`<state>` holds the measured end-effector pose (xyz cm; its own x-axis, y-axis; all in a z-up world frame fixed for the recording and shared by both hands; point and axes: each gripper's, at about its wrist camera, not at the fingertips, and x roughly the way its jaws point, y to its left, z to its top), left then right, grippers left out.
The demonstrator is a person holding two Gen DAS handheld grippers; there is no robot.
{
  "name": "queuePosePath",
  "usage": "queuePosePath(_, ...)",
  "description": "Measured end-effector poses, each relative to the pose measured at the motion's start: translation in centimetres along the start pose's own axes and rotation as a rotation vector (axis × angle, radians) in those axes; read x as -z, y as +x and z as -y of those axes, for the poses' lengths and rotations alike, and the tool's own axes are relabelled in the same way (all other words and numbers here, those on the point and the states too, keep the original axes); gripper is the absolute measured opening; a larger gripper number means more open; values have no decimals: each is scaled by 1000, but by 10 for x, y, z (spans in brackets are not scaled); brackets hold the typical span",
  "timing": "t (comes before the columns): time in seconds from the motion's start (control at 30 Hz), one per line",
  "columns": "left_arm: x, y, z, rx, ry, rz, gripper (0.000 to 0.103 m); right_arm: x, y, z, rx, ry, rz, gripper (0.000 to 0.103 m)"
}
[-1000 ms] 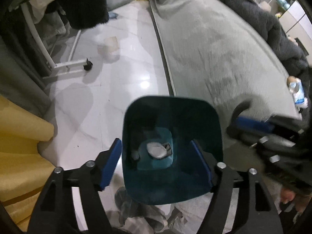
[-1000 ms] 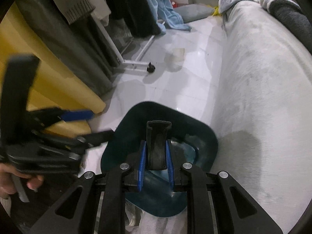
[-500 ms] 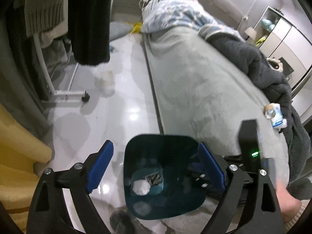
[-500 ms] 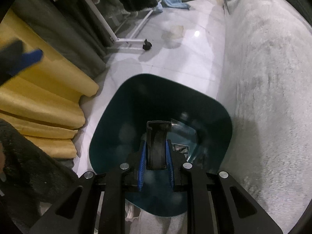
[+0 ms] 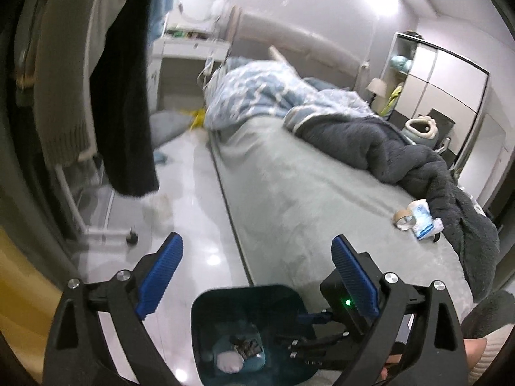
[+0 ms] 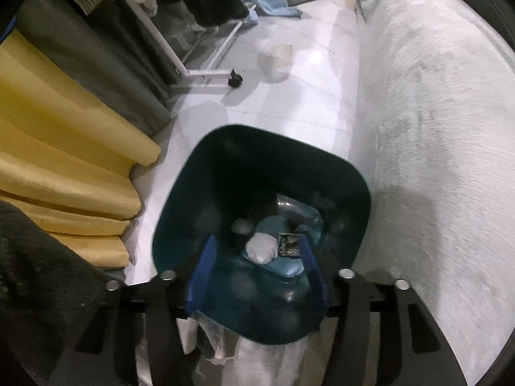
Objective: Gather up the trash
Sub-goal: 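Withdraw both tools from the bin back toward the bed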
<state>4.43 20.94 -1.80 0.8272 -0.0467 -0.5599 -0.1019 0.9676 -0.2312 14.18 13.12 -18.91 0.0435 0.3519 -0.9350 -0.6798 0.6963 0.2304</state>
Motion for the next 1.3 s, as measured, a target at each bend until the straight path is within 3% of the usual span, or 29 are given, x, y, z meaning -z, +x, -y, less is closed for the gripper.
queuePosePath(0.27, -12, -15, 36, 39, 51, 88, 97, 7, -50, 0, -42, 16, 123, 73)
queuePosePath(0.47, -16, -16, 60, 56, 73, 110, 98, 22, -96, 22, -56, 50, 246, 80)
queuePosePath(0.83, -17, 6, 112, 95, 116, 82, 98, 55, -156, 78, 25, 87, 427, 84)
queuePosePath(1.3, -17, 44, 152, 144, 148, 8, 98, 86, -197, 143, 63, 155, 549, 85)
